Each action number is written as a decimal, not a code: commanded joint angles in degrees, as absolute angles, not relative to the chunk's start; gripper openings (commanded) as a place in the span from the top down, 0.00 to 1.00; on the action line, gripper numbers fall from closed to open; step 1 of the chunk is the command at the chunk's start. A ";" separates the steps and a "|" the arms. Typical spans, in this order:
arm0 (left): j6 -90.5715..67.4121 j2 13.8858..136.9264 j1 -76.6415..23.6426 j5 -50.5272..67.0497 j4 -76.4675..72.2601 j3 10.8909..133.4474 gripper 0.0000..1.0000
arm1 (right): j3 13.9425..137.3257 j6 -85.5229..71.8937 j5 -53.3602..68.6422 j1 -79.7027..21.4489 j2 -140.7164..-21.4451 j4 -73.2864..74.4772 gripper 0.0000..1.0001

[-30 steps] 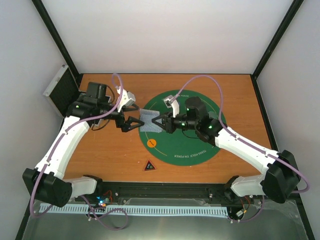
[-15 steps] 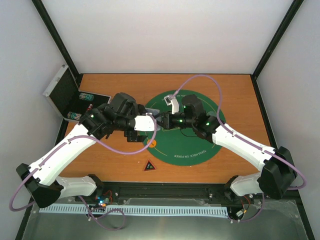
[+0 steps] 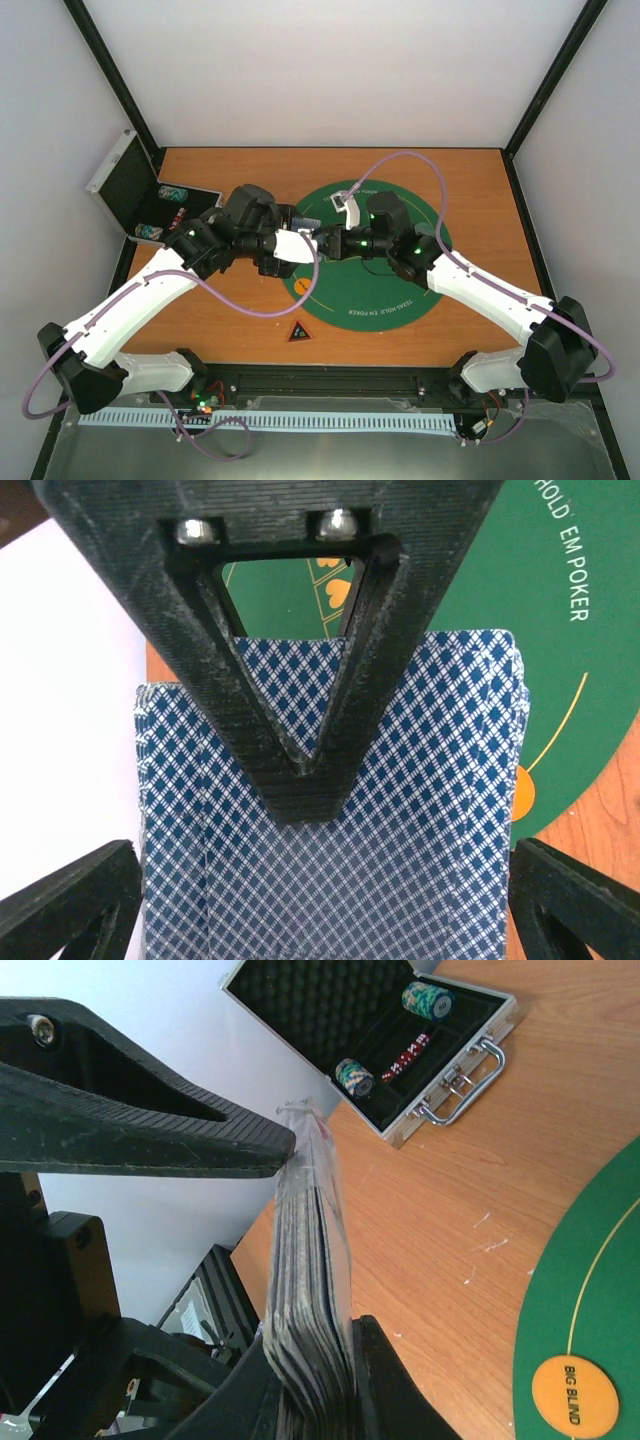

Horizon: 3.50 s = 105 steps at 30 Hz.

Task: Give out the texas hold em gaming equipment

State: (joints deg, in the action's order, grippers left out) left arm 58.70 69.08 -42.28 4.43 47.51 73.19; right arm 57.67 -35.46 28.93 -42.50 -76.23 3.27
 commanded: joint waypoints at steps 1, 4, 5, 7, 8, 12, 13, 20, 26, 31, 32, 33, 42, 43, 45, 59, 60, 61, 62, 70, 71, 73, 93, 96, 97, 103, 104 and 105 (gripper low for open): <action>60.64 70.54 -42.62 7.68 50.24 74.77 0.00 | 58.36 -35.91 30.91 -42.98 -74.37 1.58 0.97; 61.54 70.89 -42.60 5.99 47.98 74.45 0.00 | 58.50 -35.96 31.61 -42.98 -74.27 1.49 0.97; 61.94 71.05 -42.56 5.11 47.22 74.38 0.00 | 58.48 -35.98 31.60 -42.98 -74.22 1.49 0.97; 62.11 71.51 -42.46 3.50 45.45 74.23 0.00 | 58.44 -35.86 31.94 -42.98 -74.10 1.49 0.97; 62.19 71.88 -42.41 3.17 45.14 74.41 0.00 | 58.40 -35.86 32.23 -42.96 -74.17 1.57 0.97; 62.12 72.97 -42.06 3.03 45.60 74.50 0.00 | 58.10 -35.93 33.02 -42.98 -73.76 1.33 0.97; 62.18 73.05 -41.91 3.18 45.70 74.52 0.00 | 58.05 -35.84 33.10 -42.98 -73.60 1.36 0.97; 64.73 74.62 -41.57 7.07 50.52 77.14 0.00 | 58.09 -36.24 32.76 -42.98 -73.04 1.20 0.97; 65.85 73.96 -41.57 9.99 52.40 76.94 0.00 | 58.35 -36.82 31.92 -42.98 -72.86 1.03 0.97; 64.89 74.85 -41.41 5.78 48.67 75.63 0.00 | 58.08 -37.93 32.75 -42.98 -73.04 0.04 0.97; 64.87 74.80 -41.27 6.31 48.73 75.76 0.00 | 57.95 -37.96 32.71 -42.98 -73.04 -0.06 0.97; 64.98 74.80 -41.10 6.96 48.86 75.91 0.00 | 57.91 -38.07 32.73 -43.02 -73.04 -0.08 0.97; 63.06 76.30 -40.10 8.20 48.65 76.13 0.03 | 56.07 -39.75 36.49 -42.98 -73.67 -2.37 0.97; 62.72 76.42 -40.13 8.18 48.28 76.38 0.05 | 55.57 -40.18 36.89 -42.98 -73.54 -2.93 0.97; 61.84 76.91 -40.16 8.30 47.63 77.05 0.08 | 54.97 -40.82 37.48 -42.98 -73.15 -3.58 0.96; 47.78 76.24 -34.02 28.59 62.57 87.84 0.00 | 56.88 -20.41 39.35 -40.08 -68.44 16.53 0.97; 46.73 76.47 -33.06 31.75 65.41 89.70 0.00 | 57.19 -18.56 39.38 -40.08 -67.54 18.05 0.97; 45.93 76.50 -32.59 34.37 68.18 91.19 0.00 | 57.32 -16.92 39.82 -40.08 -66.64 19.12 0.97; 45.23 76.17 -32.42 36.52 70.15 91.94 0.00 | 57.47 -15.67 40.40 -40.08 -65.69 19.78 0.97; 36.97 69.18 -32.30 42.86 66.22 84.64 0.00 | 59.61 -8.57 44.65 -40.12 -64.88 22.90 0.97; 33.93 68.74 -32.34 42.22 63.63 83.77 0.00 | 59.71 -8.45 45.61 -40.15 -64.99 22.44 0.97; 29.14 68.24 -32.34 41.50 59.67 81.78 0.00 | 59.64 -8.24 47.03 -40.16 -65.09 21.13 0.97; 22.42 68.36 -32.38 54.14 55.72 71.47 0.59 | 57.86 -9.38 51.87 -40.87 -66.44 12.35 0.97; 21.63 68.61 -32.43 53.12 54.95 71.90 0.94 | 57.61 -10.14 52.22 -40.87 -66.87 10.48 0.97; 21.12 68.72 -32.43 52.83 54.99 72.42 0.99 | 57.46 -10.07 51.87 -40.87 -66.84 10.43 0.96; 13.10 68.66 -31.28 48.76 52.17 71.44 0.99 | 56.63 -1.24 30.72 -40.87 -60.71 16.91 0.05; 12.00 69.08 -30.40 48.93 52.16 71.23 0.99 | 56.32 1.75 26.41 -40.87 -59.07 17.67 0.01; 10.97 69.75 -29.80 49.59 52.59 71.16 0.99 | 56.18 5.22 23.47 -40.87 -57.54 18.29 0.00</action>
